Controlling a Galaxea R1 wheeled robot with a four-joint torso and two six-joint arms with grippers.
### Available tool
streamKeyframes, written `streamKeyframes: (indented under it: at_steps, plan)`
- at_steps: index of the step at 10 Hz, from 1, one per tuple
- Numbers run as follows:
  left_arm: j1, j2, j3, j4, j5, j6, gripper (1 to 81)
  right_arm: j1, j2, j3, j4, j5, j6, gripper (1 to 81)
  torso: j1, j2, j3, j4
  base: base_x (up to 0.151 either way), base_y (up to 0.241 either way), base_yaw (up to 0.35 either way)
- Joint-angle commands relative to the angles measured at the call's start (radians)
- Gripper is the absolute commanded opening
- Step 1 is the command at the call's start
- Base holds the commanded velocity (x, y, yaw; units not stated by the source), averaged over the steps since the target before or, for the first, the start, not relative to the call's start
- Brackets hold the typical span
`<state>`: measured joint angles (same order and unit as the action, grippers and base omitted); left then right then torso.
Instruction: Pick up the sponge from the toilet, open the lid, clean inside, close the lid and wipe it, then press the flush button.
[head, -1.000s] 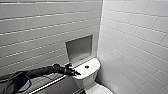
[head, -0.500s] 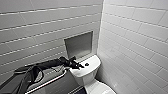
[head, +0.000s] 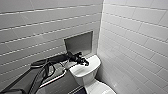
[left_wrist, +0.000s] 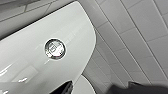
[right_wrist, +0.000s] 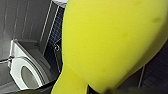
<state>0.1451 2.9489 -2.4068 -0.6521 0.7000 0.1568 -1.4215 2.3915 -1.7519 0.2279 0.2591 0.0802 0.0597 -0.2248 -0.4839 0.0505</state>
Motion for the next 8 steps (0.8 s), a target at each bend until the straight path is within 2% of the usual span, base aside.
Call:
streamKeyframes:
  at_steps: [1,2,5,8]
  plan:
    - [-0.203,0.056,-0.07,0.089,0.049,-0.069,81.1,0.02,-0.029,0.033,0.007,-0.061,0.006,1.0,0.0,0.0,0.0,0.0,0.0,0.0,0.0]
    - [-0.207,0.076,-0.095,0.104,0.046,-0.076,1.0,0.019,-0.026,0.031,0.007,-0.061,0.006,1.0,0.0,0.0,0.0,0.0,0.0,0.0,0.0]
    - [-0.215,0.151,-0.215,0.111,0.038,-0.076,1.0,0.018,-0.022,0.029,0.007,-0.061,0.006,1.0,0.0,0.0,-0.001,0.0,0.0,0.0,0.0]
    - [-0.215,0.196,-0.282,0.144,-0.01,-0.076,1.0,0.019,-0.021,0.028,0.007,-0.061,0.006,1.0,0.0,0.0,-0.048,0.0,0.0,0.0,0.0]
